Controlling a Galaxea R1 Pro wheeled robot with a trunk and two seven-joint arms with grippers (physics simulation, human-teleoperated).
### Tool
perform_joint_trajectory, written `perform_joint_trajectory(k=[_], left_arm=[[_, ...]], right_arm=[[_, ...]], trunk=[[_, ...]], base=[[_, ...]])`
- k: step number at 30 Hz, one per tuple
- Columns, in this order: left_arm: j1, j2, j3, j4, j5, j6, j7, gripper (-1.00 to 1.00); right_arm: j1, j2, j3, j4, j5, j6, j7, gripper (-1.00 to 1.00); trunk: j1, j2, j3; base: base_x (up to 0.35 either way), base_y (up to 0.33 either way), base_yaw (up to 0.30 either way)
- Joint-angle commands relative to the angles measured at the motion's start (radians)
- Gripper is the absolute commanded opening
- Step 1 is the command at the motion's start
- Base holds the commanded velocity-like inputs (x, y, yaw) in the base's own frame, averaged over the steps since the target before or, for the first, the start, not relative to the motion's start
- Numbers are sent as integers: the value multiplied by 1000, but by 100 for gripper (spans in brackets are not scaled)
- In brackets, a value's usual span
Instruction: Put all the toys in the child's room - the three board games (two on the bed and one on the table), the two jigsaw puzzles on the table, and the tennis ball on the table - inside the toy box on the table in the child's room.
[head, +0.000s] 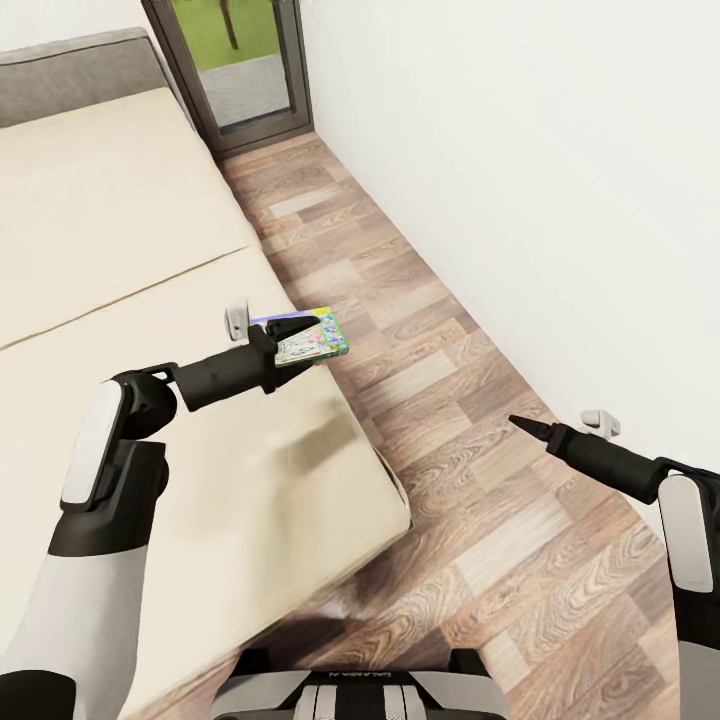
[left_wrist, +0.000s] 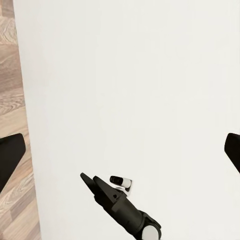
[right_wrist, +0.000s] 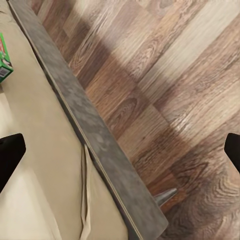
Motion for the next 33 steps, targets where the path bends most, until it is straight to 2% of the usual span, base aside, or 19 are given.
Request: perform_joint_trajectory(k=[1, 16, 23, 33], left_arm=[[0, 5, 5, -1, 19, -1, 11, 100], [-12, 21, 29, 0, 47, -2, 50, 100], [-44, 21, 34, 1, 53, -2, 124, 100], [-75, 15, 35, 1, 61, -4, 193, 100]], right_arm=[[-1, 0, -2, 0, 7, 5, 10, 100], [0, -3, -5, -1, 6, 7, 38, 100], [0, -3, -6, -1, 7, 7, 65, 100], [0, -4, -6, -1, 8, 7, 76, 100]], trunk=[[4, -8, -2], [61, -113, -25], [88, -162, -35], [127, -232, -51]], base=[[0, 0, 0], [0, 0, 0], [0, 0, 0], [0, 0, 0]])
